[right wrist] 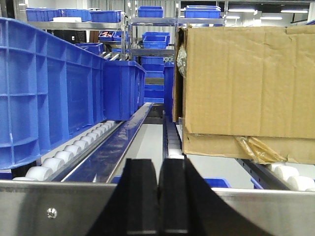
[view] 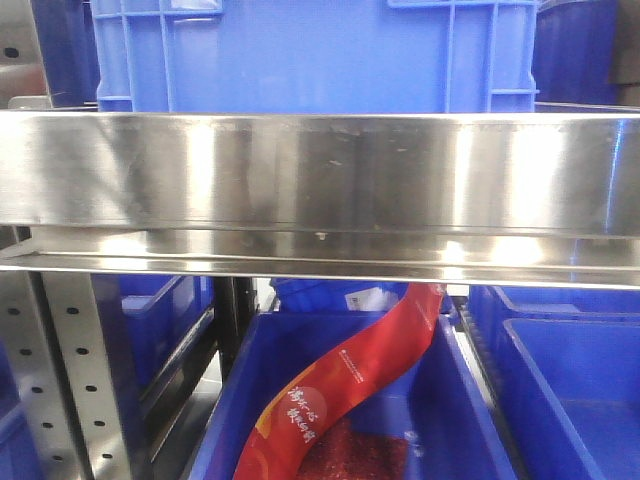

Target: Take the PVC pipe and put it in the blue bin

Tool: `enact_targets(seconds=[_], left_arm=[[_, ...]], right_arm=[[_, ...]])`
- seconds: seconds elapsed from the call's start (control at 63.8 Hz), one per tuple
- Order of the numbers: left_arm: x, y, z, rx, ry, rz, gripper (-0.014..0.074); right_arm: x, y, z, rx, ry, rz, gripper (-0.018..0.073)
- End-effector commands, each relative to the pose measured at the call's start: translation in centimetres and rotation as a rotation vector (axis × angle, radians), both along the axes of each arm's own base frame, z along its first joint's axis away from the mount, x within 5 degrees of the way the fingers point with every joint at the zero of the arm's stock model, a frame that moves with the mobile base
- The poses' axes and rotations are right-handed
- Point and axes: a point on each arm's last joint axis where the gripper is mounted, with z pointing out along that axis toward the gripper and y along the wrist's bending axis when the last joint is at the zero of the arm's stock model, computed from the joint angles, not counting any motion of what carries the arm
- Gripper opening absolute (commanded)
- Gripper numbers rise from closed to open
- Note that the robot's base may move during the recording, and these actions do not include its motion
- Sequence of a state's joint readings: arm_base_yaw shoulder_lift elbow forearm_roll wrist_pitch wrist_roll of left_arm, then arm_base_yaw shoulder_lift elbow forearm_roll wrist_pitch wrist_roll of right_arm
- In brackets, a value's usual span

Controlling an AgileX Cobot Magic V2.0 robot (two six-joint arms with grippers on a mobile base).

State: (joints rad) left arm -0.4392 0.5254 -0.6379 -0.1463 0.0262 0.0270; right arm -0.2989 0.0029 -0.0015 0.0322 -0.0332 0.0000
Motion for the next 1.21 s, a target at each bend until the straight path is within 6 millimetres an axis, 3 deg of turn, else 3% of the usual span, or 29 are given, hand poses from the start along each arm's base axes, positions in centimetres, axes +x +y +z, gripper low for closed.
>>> enact_targets(seconds=[0.0, 0.125, 0.329, 0.611, 1.191], left_arm=[[-0.4, 0.5, -1.2, 0.014, 0.011, 0.032, -0.0111], [-1.3, 1.7, -4.3, 0.056, 0.021, 0.121, -0.0111], [-2.8, 3.5, -11.5, 0.135, 0.063, 0.303, -0.0111], [-4.0, 4.4, -17.0, 0.094, 0.070, 0.423, -0.0111], [-4.0, 4.0, -17.0, 0.106, 0.045, 0.353, -0.0111]], right_arm=[[-0.1, 0.0, 0.2, -0.012, -0.020, -0.006, -0.0162], [-0.1, 0.0, 0.2, -0.012, -0.019, -0.008, -0.0162], [-0.1, 0.0, 0.2, -0.012, -0.019, -0.008, -0.0162], [-0.1, 0.0, 0.2, -0.012, -0.019, -0.008, -0.0162], [-0.1, 0.0, 0.2, -0.012, -0.019, -0.008, -0.0162]])
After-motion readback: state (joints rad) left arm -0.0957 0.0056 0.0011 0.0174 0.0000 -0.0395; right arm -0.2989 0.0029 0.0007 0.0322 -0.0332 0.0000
